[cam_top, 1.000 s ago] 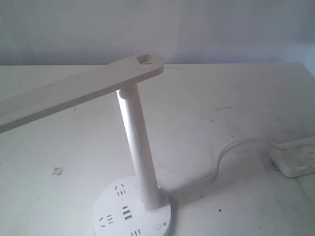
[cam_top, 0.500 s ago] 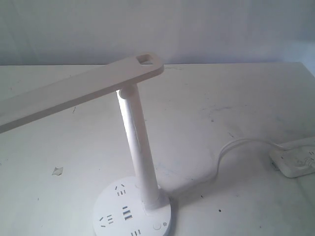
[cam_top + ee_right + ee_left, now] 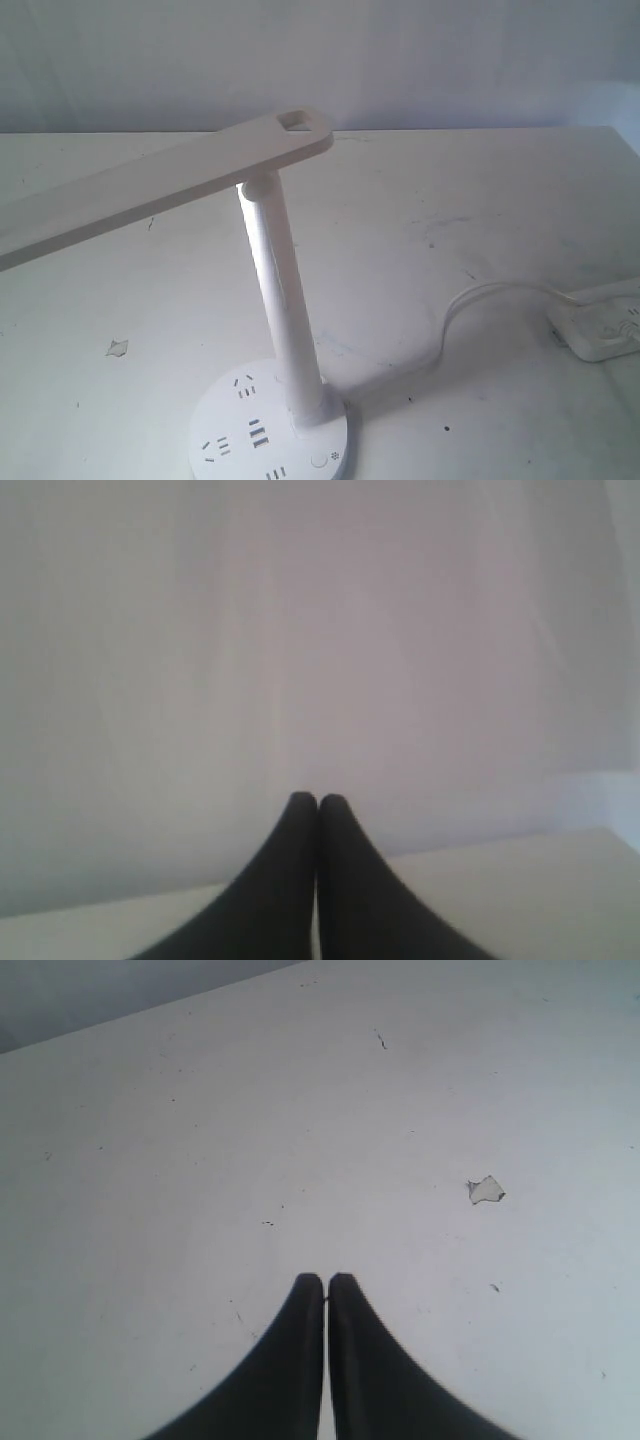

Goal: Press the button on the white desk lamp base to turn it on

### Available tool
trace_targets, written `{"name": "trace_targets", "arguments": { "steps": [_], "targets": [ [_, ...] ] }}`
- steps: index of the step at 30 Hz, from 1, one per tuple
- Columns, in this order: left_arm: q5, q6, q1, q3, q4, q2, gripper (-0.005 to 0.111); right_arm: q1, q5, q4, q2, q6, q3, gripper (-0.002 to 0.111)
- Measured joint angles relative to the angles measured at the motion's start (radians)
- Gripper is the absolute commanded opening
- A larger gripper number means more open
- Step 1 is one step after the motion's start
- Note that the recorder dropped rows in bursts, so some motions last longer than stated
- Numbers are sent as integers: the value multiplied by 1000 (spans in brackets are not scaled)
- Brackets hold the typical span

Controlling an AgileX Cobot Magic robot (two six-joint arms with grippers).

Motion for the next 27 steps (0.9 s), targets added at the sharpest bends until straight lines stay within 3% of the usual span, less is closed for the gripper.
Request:
{"name": "trace_targets", "arguments": {
  "steps": [7, 13, 19, 27],
  "targets": [
    [0, 0, 0, 0, 0, 0, 1, 0, -96, 152, 0, -155, 0, 0],
    [0, 0, 0, 0, 0, 0, 1, 0, -155, 491, 0, -588, 2, 0],
    [0, 0, 0, 0, 0, 0, 1, 0, 59, 756, 0, -951, 2, 0],
    [0, 0, 0, 0, 0, 0, 1, 0, 554, 772, 0, -1062, 2, 0]
  ]
}}
